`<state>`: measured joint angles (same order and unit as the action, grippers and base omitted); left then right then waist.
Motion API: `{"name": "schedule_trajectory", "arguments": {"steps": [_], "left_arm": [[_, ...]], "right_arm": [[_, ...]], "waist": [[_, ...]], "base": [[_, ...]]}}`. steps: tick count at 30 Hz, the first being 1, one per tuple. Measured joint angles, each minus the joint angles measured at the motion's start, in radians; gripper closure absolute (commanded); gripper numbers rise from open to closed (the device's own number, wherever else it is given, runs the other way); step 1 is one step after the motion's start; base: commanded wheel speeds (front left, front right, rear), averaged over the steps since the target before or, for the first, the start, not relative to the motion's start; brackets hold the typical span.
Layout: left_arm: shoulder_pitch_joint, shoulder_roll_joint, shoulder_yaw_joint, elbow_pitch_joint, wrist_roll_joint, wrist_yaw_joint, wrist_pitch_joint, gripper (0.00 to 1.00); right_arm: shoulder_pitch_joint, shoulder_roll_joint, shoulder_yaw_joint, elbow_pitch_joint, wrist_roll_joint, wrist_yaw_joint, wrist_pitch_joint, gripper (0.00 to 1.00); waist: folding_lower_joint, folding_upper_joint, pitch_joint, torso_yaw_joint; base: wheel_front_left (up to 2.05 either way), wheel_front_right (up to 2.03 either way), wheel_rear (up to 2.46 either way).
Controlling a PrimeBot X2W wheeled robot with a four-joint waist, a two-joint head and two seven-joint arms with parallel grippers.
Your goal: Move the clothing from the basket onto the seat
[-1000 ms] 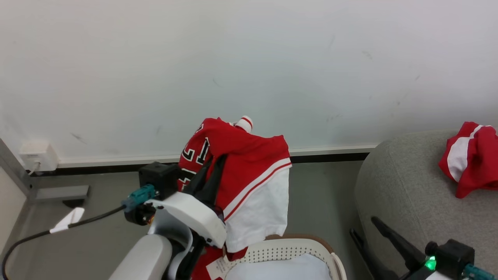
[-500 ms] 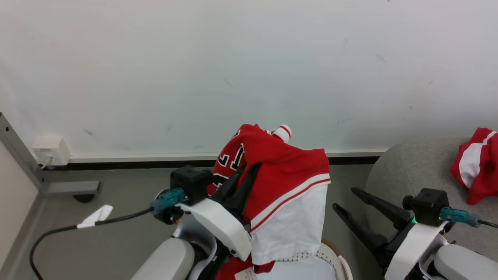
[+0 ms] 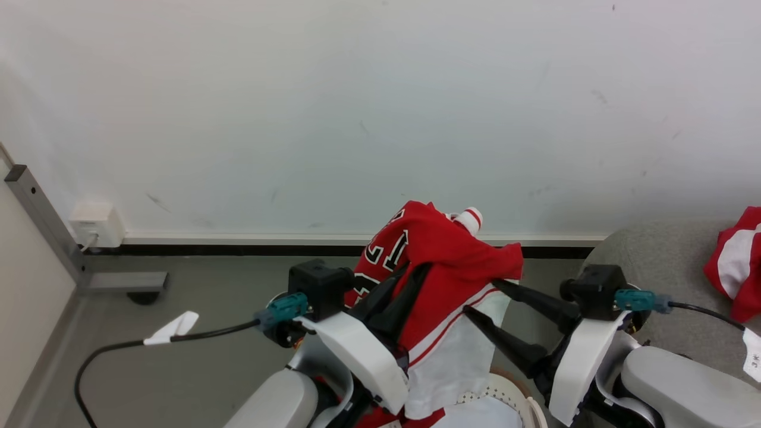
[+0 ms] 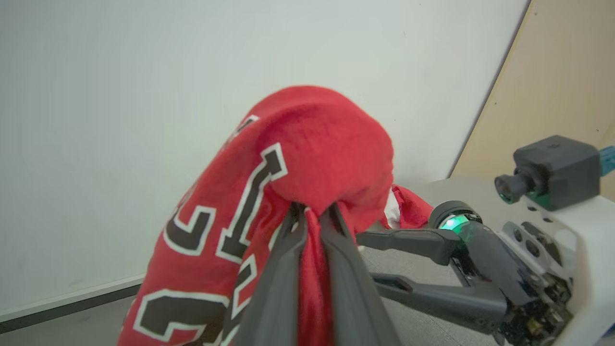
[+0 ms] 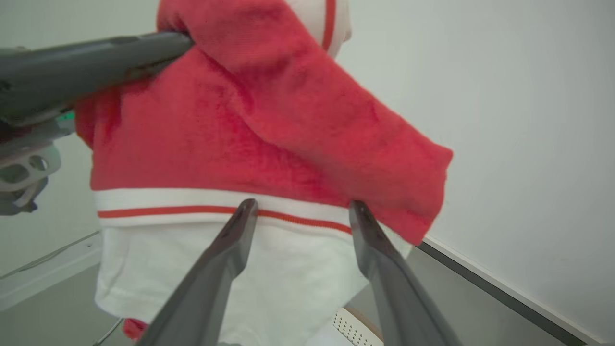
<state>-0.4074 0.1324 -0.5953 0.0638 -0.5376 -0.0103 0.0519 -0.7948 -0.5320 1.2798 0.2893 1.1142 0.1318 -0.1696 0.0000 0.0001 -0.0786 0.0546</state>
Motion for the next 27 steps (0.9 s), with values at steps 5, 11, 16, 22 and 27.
{"name": "schedule_trajectory", "arguments": {"steps": [5,11,16,22,27], "left_arm": [[-0.003,-0.008,-0.014,0.001,-0.009,-0.009,0.004,1.0],[-0.01,-0.02,-0.03,0.0,-0.024,-0.016,0.01,1.0],[-0.014,-0.031,-0.043,-0.005,-0.044,-0.023,0.017,1.0],[-0.014,-0.041,-0.055,-0.004,-0.053,-0.025,0.017,1.0],[-0.019,-0.043,-0.055,0.002,-0.055,-0.024,0.016,1.0]], "right_arm": [[0.002,0.038,0.001,-0.025,-0.036,0.0,0.035,0.0],[0.003,0.067,0.002,-0.003,-0.121,0.0,0.045,0.0],[0.004,0.102,0.002,0.011,-0.153,0.0,0.018,0.0],[0.002,0.129,0.002,0.016,-0.186,0.0,-0.025,0.0],[-0.005,0.136,0.002,0.031,-0.18,0.0,-0.067,0.0]], "waist": [[0.0,0.0,-0.002,0.007],[0.0,0.0,0.0,0.007],[0.0,0.0,0.004,0.005],[0.0,0.0,0.008,-0.002],[0.0,0.0,0.012,-0.008]], "base": [[0.0,0.0,0.0],[0.0,0.0,0.0],[0.0,0.0,0.0],[0.0,0.0,0.0],[0.0,0.0,0.0]]}}
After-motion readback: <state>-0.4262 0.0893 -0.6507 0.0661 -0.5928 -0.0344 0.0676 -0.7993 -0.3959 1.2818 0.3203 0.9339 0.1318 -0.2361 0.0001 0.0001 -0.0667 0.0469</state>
